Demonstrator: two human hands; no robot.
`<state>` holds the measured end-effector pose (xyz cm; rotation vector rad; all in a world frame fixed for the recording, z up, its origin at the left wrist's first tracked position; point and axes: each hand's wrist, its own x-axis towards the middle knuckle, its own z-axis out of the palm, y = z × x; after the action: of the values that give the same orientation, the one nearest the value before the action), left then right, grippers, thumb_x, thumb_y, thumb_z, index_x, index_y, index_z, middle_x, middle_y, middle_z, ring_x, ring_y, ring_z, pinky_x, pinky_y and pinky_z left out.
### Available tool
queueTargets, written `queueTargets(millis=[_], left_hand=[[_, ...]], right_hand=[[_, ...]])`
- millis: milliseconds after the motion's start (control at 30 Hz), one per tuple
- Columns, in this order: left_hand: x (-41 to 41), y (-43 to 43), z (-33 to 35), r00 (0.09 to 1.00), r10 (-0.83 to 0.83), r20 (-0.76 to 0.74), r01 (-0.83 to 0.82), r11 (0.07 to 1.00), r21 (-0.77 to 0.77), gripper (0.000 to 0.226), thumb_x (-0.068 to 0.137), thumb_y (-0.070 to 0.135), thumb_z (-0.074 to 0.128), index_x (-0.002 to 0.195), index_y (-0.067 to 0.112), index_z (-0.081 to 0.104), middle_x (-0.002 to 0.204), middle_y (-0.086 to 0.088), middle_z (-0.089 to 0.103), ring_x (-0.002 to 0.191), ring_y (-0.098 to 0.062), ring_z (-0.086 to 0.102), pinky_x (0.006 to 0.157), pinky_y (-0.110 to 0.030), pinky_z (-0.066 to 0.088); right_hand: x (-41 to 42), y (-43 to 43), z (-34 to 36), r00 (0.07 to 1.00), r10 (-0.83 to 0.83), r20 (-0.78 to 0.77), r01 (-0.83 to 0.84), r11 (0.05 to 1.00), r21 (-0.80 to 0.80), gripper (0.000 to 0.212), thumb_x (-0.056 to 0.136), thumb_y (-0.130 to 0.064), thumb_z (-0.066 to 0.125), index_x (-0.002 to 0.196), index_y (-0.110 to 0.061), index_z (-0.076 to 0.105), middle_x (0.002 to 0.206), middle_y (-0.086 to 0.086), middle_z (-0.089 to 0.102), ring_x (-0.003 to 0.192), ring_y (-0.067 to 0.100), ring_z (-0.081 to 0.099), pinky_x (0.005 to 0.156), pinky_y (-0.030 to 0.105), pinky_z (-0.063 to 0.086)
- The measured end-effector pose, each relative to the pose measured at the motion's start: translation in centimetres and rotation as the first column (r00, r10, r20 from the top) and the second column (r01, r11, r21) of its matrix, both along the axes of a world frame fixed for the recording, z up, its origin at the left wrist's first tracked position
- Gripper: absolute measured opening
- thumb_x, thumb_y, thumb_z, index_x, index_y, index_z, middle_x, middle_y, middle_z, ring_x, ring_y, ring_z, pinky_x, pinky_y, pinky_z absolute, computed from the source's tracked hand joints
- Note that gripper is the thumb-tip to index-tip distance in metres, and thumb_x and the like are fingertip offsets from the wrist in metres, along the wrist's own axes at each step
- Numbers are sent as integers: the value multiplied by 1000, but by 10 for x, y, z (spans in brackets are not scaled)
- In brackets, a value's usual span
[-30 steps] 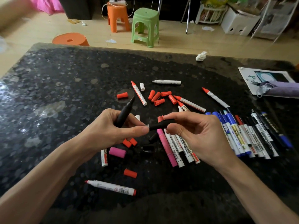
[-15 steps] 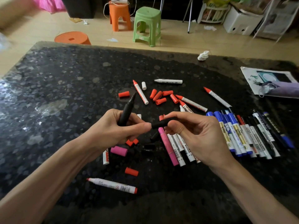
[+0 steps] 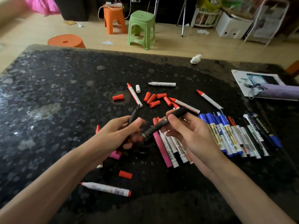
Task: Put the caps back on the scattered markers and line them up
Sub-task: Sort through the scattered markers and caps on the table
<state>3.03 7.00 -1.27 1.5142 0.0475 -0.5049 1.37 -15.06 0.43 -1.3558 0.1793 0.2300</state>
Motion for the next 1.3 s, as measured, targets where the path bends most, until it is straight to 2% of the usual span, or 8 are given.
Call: queueTargets(millis=[133,200,333,500,633,900,967,1300], left_hand=[[3,1,-12,999,17,-33,-17,1000,11,27,106,30,51,109,25,78,85,-4,61,79,-26,54,68,-38,43],[1,-3,-11,1000,-14,-10,14,999,43,27,106,34,50,115,30,75,87,-3,63,77,-24,57,71,-41,45],[-1,-17,-9,1000,3,-30,-4,999,-47,29,103,36,49,121,25,70,70,-1,49,51,-11,37,44,-21,34],[6,-26,-17,992,61,-107,-67,996,-58,26,107,24,42,116,12,62,62,1,40,42,-6,28,35,-16,23],[9,-25,-22,993,72,-92,-77,996,-46,24,109,20,40,115,10,62,64,0,43,44,-7,34,35,-17,27],[12,-15,-18,986,167,-9,-167,985,-34,20,108,15,45,113,8,64,68,-1,47,49,-10,40,40,-20,32],[13,-11,-17,979,202,15,-201,979,-8,19,108,14,46,110,8,64,70,-1,46,51,-10,41,40,-19,35],[14,11,-22,973,225,44,-229,967,113,23,107,29,51,99,16,68,69,6,53,58,-12,47,52,-24,31]], right_hand=[[5,-21,-9,998,-7,64,29,938,-344,20,102,-35,61,115,-30,76,98,-15,78,100,-4,70,87,18,54],[5,-32,-18,995,-11,95,55,877,-478,11,100,-36,66,107,-34,75,95,-15,78,96,-5,71,88,21,55],[2,-60,-31,984,-146,99,175,746,-642,16,88,-42,81,95,-30,72,87,-9,76,84,1,73,82,24,58],[6,-105,-30,974,-160,160,206,336,-919,23,88,-47,79,89,-25,71,76,-14,68,78,9,70,72,30,55],[18,-126,-31,966,-208,155,181,111,-977,22,93,-49,71,95,-27,72,83,-9,72,86,18,70,72,34,54],[27,-115,-29,968,-148,203,197,-57,-979,26,98,-36,69,120,-23,66,106,0,71,94,20,67,69,33,45],[28,-103,-28,969,-80,234,230,-51,-972,25,99,-31,67,122,-22,65,110,1,68,94,19,66,69,32,44],[20,-13,-44,911,350,217,77,373,-925,16,94,-39,71,108,-32,71,96,-13,64,89,4,59,83,27,50]])
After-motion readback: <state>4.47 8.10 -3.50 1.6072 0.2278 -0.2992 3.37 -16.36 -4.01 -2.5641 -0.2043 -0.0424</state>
